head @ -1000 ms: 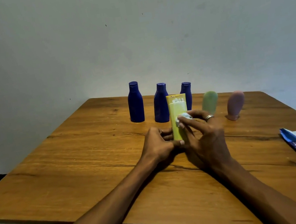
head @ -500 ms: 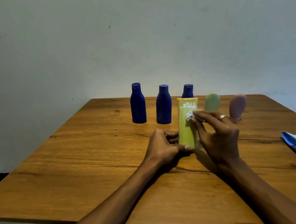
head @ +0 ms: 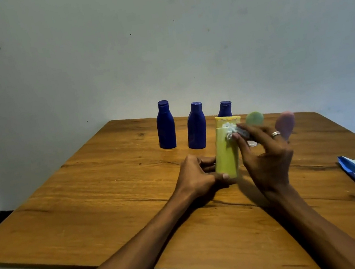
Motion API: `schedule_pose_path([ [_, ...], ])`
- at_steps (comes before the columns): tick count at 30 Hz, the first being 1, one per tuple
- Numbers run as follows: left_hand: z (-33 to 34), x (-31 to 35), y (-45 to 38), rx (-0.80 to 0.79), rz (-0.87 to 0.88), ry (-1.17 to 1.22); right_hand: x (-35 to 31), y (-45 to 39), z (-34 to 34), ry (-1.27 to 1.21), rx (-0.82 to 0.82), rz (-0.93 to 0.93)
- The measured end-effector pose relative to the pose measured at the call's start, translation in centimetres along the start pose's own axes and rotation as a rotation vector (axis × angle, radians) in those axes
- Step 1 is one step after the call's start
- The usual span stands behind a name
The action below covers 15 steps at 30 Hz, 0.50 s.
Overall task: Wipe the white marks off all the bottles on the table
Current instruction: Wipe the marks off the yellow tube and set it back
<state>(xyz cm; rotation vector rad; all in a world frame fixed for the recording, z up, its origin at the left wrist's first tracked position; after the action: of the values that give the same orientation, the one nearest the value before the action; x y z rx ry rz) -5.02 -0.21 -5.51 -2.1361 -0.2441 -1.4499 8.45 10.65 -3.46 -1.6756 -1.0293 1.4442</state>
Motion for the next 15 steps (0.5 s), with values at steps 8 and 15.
schedule_pose_path([
  [8,-0.5,-0.4,0.2,0.052,0.009,0.026,-1.1,1.9,0.8,0.043,-0.358,-0.102],
  [15,-0.6,-0.1,0.1,0.058,0.015,-0.014,-0.8,1.1,0.7,0.122,-0.371,-0.226],
])
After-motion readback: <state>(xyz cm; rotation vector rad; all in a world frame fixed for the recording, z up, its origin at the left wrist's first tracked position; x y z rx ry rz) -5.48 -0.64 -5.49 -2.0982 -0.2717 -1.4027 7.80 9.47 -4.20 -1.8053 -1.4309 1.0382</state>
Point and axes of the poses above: each hand's wrist, its own y-axis away from the middle knuckle, its own z-axis out of the palm, x = y × z, the point moved 2 cm from there along -y, towards the middle knuckle, and after that the axes turned 7 degrees about z, right-handed, at the moved point
